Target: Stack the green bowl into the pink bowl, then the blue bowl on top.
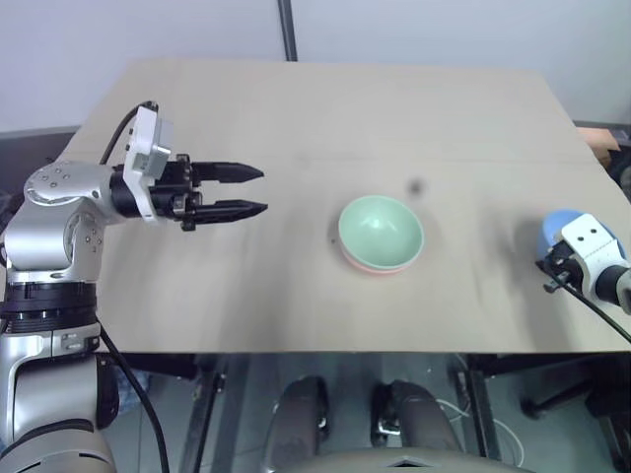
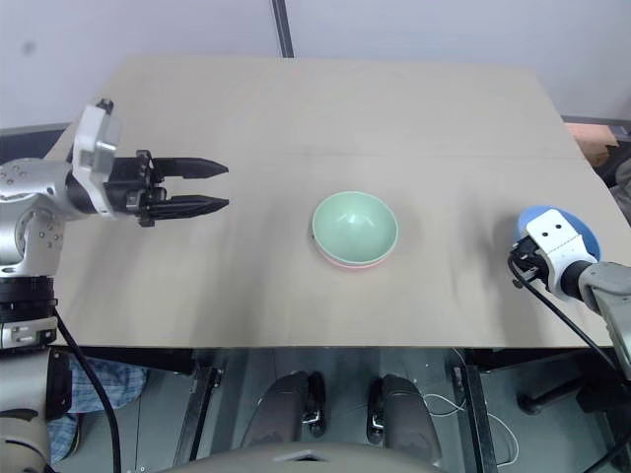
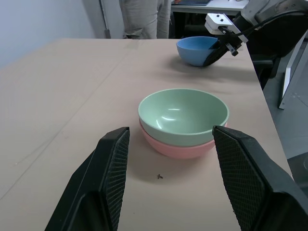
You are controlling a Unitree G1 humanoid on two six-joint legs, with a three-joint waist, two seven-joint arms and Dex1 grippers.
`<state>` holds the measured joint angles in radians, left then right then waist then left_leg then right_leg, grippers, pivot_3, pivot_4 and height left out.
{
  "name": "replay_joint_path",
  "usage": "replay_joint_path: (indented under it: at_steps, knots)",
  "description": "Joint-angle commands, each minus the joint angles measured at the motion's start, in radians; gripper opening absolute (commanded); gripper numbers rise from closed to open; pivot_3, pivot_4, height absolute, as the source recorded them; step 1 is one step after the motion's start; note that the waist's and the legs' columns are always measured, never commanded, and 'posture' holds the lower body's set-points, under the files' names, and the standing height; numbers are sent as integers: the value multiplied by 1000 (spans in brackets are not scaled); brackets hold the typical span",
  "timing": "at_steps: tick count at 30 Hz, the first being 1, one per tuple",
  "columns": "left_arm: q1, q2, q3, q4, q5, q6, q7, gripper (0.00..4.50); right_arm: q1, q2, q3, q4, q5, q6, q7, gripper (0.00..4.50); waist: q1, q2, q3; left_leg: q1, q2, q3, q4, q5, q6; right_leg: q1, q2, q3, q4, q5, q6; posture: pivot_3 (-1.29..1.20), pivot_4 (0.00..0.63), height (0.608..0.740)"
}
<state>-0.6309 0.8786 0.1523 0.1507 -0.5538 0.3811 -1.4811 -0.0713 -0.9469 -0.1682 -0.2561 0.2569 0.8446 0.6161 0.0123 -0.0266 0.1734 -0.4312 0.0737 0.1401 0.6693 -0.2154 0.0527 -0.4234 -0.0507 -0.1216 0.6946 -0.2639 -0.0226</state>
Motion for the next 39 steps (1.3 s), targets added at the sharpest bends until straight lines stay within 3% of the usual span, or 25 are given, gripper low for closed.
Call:
replay_joint_path:
  at_steps: [1, 6, 12, 22, 25, 28, 33, 39]
  knots:
    - [5, 19, 14, -21, 1, -23, -7, 2899, -27, -2, 13, -17, -2, -18, 24, 20, -1, 0, 0, 0, 0, 0, 0, 0, 0, 0, 0, 0, 0, 0, 0, 0, 150, 740]
    - [38, 40, 7, -30, 15, -32, -21, 2899, -263, 11, 99, -202, 67, -49, 115, 20, -22, 5, 3, 0, 0, 1, 0, 0, 0, -1, 0, 1, 0, 0, 0, 0, 150, 740]
    - [40, 75, -27, -17, 52, -23, -37, 2899, -482, 40, 288, -331, 89, -7, 192, 20, -21, 5, 3, -2, 1, 0, -2, 1, -1, -2, 1, 0, 0, 0, -1, 0, 150, 740]
    - [-18, 80, -55, 69, 102, -76, -66, 2899, -633, 84, 509, -337, 15, -99, 308, 20, -22, 5, 4, -3, 0, 1, -1, 0, 0, -3, -1, 0, 0, 0, 0, 0, 150, 740]
    - [-21, 87, -52, 64, 99, -72, -73, 2899, -654, 103, 534, -336, -5, -112, 317, 1120, -24, 5, 4, -3, 0, 2, -1, 0, 0, -3, -1, 0, 0, 0, 0, 0, 150, 740]
    - [-22, 91, -51, 65, 98, -72, -80, 2899, -669, 137, 496, -341, 34, -71, 310, 2143, -24, 5, 4, -3, 0, 2, -1, 0, -1, -4, -1, 0, 1, 0, 0, 0, 150, 740]
    - [-12, 98, -46, 63, 96, -72, -82, 2899, -651, 109, 342, -336, 149, -9, 351, 2143, -20, 5, 3, -3, 0, 2, -1, 0, -1, -4, -1, 0, 1, 0, 0, 0, 150, 740]
    - [0, 91, -39, 53, 96, -65, -43, 2899, -445, 22, 150, -269, 196, -108, 413, 2143, -14, 4, 3, -3, -1, 2, -1, 0, 0, -3, -1, 0, 0, 0, 0, 0, 150, 740]
